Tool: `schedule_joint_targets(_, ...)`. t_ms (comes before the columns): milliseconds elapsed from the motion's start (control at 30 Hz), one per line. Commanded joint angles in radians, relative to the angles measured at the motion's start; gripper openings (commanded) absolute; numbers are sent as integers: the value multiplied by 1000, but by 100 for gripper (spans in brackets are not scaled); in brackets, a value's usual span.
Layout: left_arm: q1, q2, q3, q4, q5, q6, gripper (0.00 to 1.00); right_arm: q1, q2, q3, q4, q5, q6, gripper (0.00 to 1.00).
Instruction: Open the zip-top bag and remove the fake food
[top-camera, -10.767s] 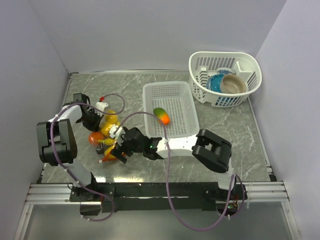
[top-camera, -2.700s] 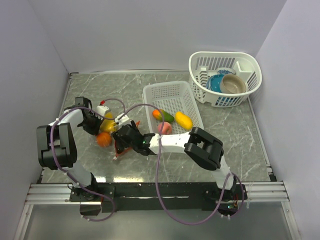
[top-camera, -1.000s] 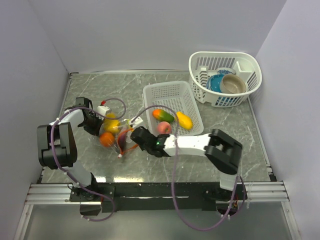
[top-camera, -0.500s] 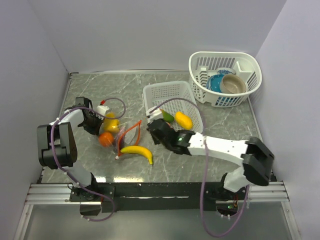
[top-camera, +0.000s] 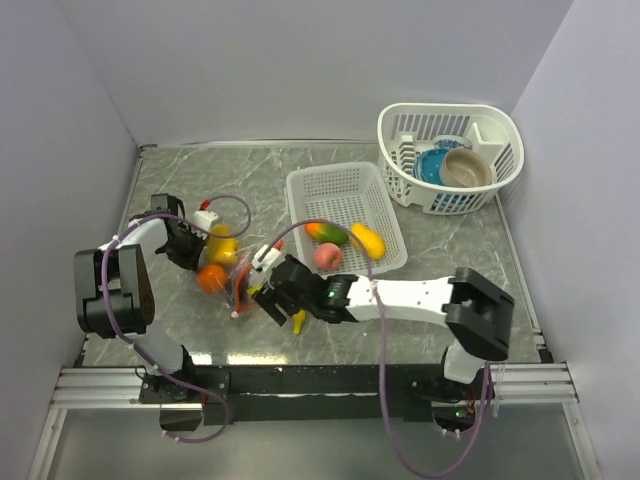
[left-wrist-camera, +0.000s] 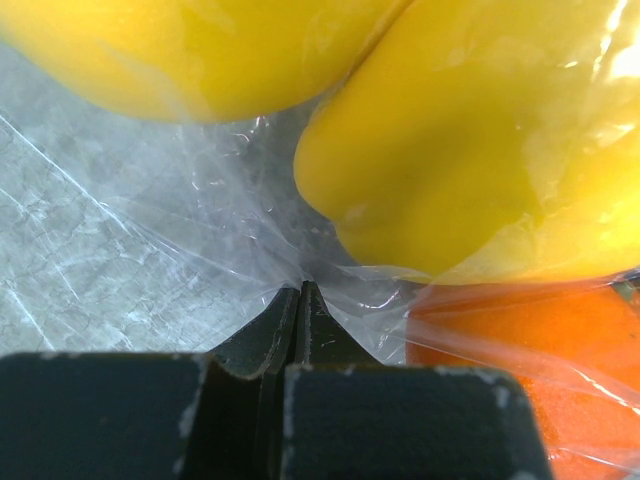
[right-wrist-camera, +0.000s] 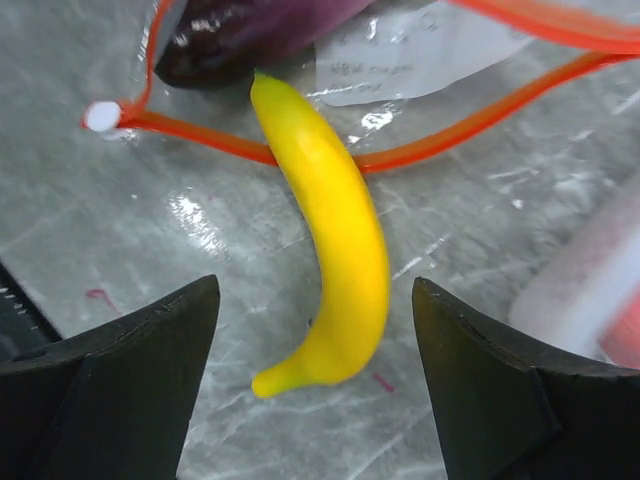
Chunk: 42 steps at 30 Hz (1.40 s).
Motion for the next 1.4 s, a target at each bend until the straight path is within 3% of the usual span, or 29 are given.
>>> schedule_joint_targets(0,-5,-16,-1,5,5,-1,1,-7,99,79,12,-7,-47,85)
schedule_joint_targets(333,-5,-31,-10,2,12,8,1,-7,236,93,25,68,-25,75)
schedule_joint_targets(533,-5,-39,-10,-13,15,11,1,-7,211,66,55,70,-27,51)
schedule_joint_targets(567,-3,-39,1,-18,18,7,1,-8,176,63,56,73,-30,42)
schedule_joint_targets(700,-5,-53,33,-57,59,-4,1,-39,32,60,62,107,-41,25)
schedule_joint_targets(900,-5,-73,39,-67,81,-15,1,-186,-140,92,-2,105,-19,23)
schedule_joint_targets(1033,-5,-70,25,-56,80,-13,1,-275,-159,86,-26,227,11,22)
schedule_joint_targets(1133,-5,-64,18,-42,77,-15,1,-338,-122,86,-62,336,39,29)
schedule_joint_targets(1200,-6,-57,15,-34,76,-12,1,-384,-91,95,-97,380,61,40)
schedule_joint_targets(1233,-6,-56,12,-31,74,-10,1,-393,-62,99,-103,398,64,59)
schedule_joint_targets(1300,-5,-56,7,-19,70,-12,1,-403,-36,107,-122,496,77,82)
schedule_joint_targets(1333,-5,-54,5,-19,68,-12,1,-404,-21,113,-128,527,84,100)
schedule_joint_targets(1367,-5,-56,4,-18,68,-13,1,-403,-18,115,-132,568,88,100)
